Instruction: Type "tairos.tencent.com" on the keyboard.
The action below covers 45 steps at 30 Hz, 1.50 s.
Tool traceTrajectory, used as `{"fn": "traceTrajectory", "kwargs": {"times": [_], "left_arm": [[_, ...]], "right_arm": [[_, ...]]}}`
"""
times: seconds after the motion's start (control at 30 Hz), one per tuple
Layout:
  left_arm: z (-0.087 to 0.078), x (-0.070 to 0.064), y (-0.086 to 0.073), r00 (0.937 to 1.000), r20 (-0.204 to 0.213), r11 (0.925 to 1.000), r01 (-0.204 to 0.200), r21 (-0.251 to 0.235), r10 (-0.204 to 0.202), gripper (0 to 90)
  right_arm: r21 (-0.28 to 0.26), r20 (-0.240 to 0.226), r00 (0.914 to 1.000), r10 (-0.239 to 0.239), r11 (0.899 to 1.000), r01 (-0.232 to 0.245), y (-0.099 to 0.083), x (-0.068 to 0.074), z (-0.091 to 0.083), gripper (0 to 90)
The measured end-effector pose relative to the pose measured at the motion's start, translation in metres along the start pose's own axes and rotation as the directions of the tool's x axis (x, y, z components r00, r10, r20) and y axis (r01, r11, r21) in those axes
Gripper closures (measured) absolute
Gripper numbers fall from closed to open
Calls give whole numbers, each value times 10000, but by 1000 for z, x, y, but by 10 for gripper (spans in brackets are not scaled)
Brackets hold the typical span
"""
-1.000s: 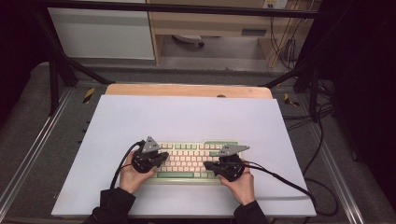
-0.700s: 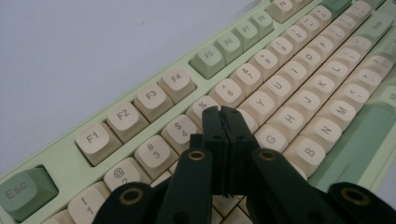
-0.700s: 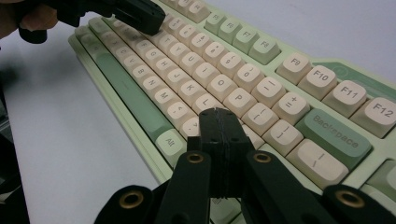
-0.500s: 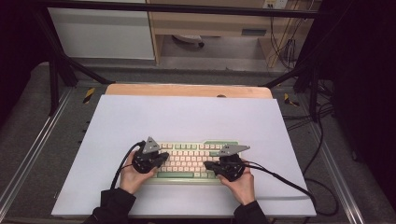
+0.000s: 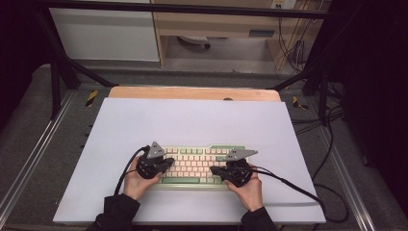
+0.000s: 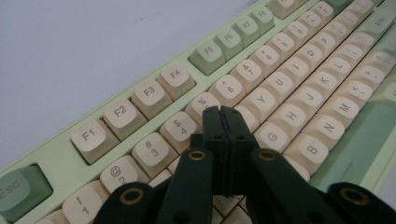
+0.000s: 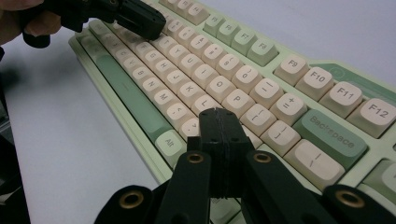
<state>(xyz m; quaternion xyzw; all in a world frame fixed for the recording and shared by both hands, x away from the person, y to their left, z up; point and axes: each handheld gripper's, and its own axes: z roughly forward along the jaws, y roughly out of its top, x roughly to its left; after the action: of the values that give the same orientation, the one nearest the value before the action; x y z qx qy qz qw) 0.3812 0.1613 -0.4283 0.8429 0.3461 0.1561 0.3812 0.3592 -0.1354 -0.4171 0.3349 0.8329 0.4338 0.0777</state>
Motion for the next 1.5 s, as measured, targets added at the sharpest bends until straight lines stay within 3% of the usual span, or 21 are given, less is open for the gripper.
{"fn": "traceTrajectory", "kwargs": {"times": [0.37,0.8,1.17,1.5], "left_arm": [[-14,-2,-1,9999,101,9995,-63,-307,67,890],[-31,6,-11,9999,88,9989,99,-455,-95,891],[-43,13,-24,9997,-40,9983,244,-533,-246,890],[-50,19,-32,9992,-79,9974,390,-604,-396,890]], "right_arm": [[-170,9,10000,18,9999,-18,2,0,-3,900],[-312,37,9999,148,9994,-146,6,1,0,900],[-259,130,9998,156,9995,-153,22,9,22,900],[170,528,9986,38,9998,-47,32,8,45,900]]}}
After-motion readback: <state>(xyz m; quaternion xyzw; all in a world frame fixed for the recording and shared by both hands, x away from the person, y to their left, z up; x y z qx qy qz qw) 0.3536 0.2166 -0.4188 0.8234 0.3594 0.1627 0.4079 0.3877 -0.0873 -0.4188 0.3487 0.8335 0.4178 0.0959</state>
